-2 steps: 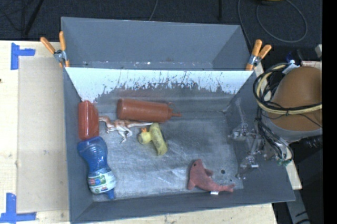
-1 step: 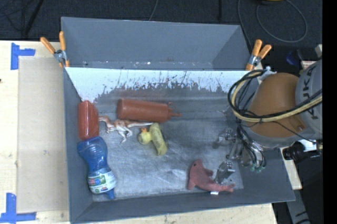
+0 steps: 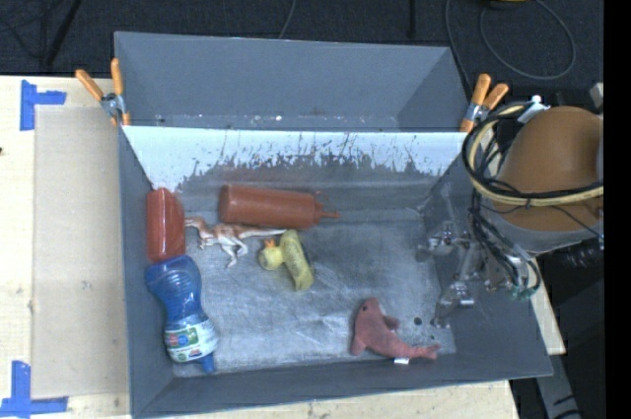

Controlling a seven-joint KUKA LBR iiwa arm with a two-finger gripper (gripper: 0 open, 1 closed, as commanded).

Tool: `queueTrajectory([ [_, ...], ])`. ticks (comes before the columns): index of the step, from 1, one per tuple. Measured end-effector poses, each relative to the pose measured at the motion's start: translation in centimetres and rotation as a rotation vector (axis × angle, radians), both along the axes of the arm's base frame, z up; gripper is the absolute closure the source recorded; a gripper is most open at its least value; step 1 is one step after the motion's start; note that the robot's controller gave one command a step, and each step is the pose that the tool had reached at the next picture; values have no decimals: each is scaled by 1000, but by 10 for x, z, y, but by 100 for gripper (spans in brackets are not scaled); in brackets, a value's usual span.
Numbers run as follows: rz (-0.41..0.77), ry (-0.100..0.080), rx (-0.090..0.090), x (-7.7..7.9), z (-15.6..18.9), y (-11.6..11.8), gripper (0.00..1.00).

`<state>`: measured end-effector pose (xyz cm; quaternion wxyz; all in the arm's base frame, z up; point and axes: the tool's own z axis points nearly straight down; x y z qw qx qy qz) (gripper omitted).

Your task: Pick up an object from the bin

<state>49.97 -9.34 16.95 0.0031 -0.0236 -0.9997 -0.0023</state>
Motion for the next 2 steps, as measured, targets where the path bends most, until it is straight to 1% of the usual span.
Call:
queueTrajectory([
  [1,92,-14,-9,0,-7,-27,0],
  [2,-126,-5,-4,0,-45,-10,0],
])
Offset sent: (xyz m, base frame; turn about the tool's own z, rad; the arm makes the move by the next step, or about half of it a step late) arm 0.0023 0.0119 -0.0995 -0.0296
